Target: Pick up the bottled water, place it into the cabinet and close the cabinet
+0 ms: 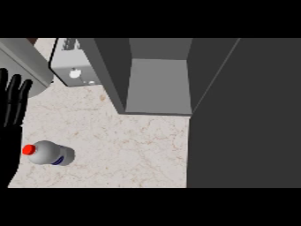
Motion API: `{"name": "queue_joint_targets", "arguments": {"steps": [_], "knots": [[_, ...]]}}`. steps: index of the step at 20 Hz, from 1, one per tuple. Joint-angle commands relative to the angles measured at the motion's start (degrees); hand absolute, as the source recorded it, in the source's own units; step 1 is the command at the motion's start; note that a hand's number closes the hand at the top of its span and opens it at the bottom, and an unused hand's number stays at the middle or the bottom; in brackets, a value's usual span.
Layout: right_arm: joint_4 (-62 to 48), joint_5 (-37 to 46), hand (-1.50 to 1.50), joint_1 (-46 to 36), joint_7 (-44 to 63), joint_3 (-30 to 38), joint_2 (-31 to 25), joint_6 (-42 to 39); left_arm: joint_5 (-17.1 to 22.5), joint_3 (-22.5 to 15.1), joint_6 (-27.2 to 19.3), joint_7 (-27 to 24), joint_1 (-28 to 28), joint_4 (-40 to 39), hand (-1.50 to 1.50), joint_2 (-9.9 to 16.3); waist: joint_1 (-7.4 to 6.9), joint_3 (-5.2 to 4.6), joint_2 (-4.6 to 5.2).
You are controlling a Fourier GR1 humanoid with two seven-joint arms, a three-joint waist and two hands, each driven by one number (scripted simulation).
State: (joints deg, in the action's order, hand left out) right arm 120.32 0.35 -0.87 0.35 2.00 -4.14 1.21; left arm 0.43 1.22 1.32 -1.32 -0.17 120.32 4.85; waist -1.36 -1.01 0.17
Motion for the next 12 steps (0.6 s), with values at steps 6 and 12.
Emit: {"name": "queue_joint_targets", "arguments": {"steps": [6,12], "knots": [[7.2,-0.1,-1.50,6.1,1.8,-5.1,-0.4,-3.3,-9.6,10.9,-17.8,2.1,9.7,8.5,-1.50,-4.7,-0.10,1.02,-0.80],[14.8,-5.0,-1.50,10.2,10.5,-14.3,0.8,-6.6,-6.9,2.6,-35.2,13.9,16.4,17.4,-1.50,-4.8,0.95,1.03,-0.57]]}}
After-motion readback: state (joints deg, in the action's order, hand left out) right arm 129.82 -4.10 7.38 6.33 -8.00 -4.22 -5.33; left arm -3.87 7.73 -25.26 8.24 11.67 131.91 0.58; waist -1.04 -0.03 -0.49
